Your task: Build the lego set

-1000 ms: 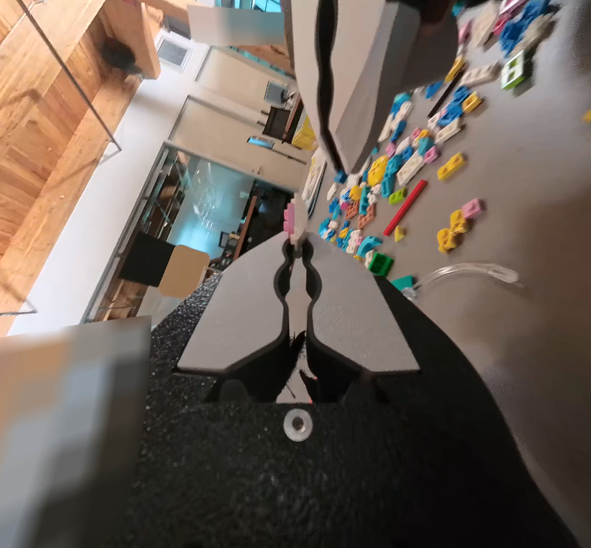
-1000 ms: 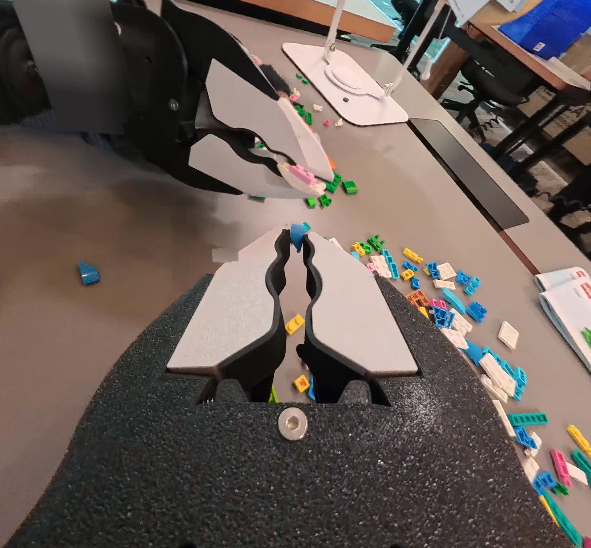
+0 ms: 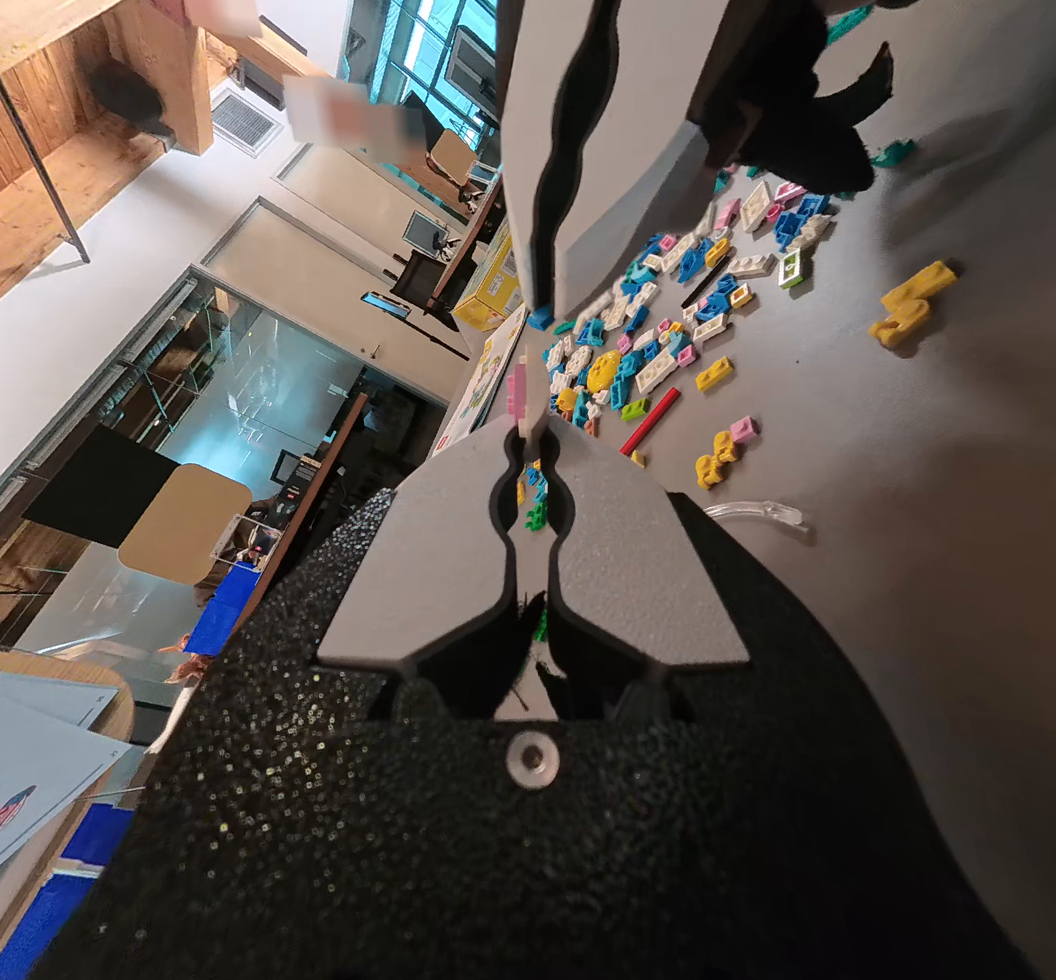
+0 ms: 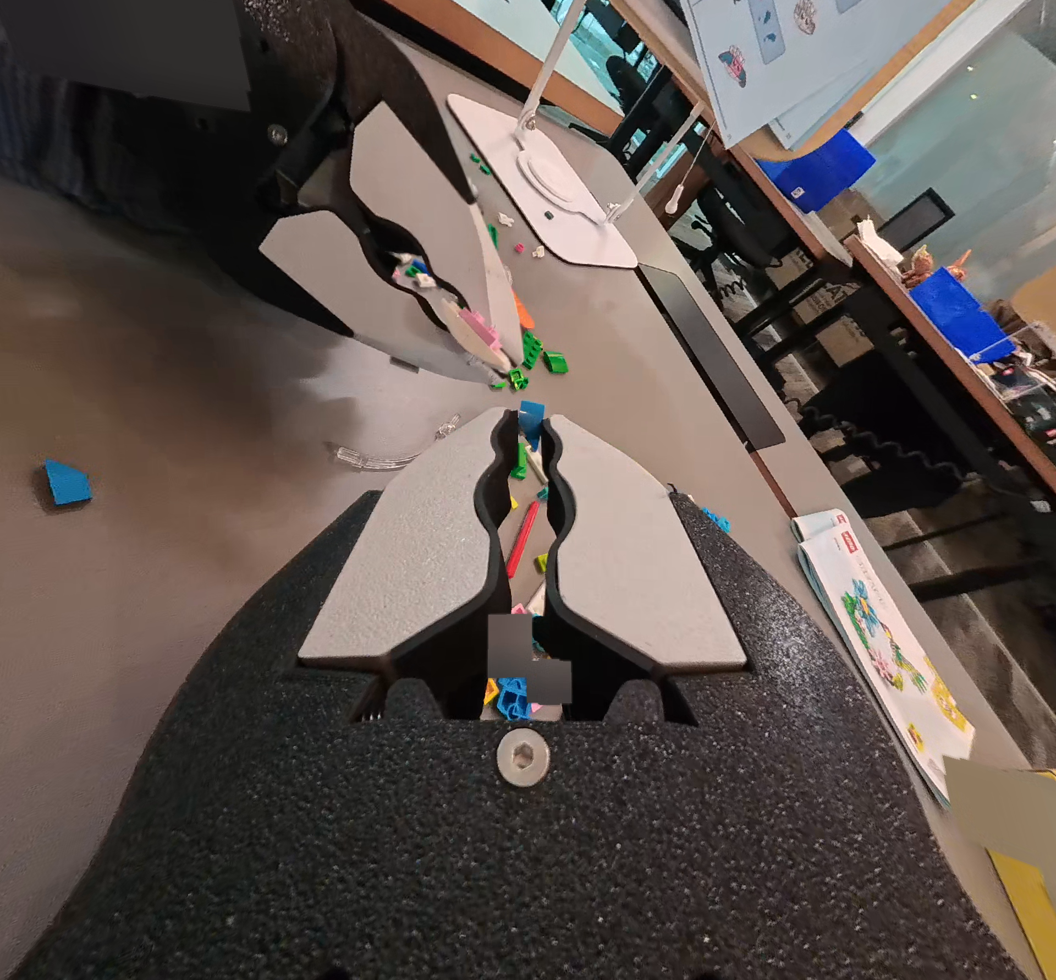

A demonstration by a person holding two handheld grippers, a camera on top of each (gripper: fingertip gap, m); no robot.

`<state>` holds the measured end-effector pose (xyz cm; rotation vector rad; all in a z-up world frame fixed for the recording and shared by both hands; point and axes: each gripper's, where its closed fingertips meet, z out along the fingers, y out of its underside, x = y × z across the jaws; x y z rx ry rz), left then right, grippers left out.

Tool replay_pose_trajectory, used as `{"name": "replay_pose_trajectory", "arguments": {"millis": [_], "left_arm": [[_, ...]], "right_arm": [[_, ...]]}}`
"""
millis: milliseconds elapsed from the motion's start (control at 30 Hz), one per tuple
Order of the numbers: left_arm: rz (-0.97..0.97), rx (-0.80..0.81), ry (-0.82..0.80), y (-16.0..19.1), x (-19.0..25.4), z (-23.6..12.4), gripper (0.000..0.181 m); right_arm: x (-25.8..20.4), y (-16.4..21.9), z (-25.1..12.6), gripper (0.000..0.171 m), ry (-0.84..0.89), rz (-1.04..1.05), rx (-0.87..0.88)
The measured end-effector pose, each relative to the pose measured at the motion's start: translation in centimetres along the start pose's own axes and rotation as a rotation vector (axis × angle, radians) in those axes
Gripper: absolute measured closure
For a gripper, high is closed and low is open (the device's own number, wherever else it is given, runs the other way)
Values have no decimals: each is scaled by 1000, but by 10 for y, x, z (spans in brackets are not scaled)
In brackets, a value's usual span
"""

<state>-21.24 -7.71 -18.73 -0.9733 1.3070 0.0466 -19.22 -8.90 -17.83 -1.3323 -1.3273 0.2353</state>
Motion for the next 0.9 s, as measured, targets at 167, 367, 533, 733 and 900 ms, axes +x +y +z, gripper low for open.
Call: {"name": "replay_pose_trajectory", "arguments": {"millis": [167, 367, 533, 733, 900], "left_arm": [[11, -1, -2, -1, 0, -1, 177], [24, 2, 1, -2, 2, -1, 177], [22, 8, 0, -4, 2, -1, 177], [33, 10, 1, -4, 3, -2, 177], [63, 9, 1, -5, 5, -2, 177]], "right_arm": [[3, -5, -3, 165, 16, 14, 17], [-1, -10, -4, 164, -22, 73, 42], [3, -10, -5, 164, -15, 104, 52], [0, -10, -4, 165, 3, 35, 27], [-3, -10, -3, 164, 11, -9, 13]]}}
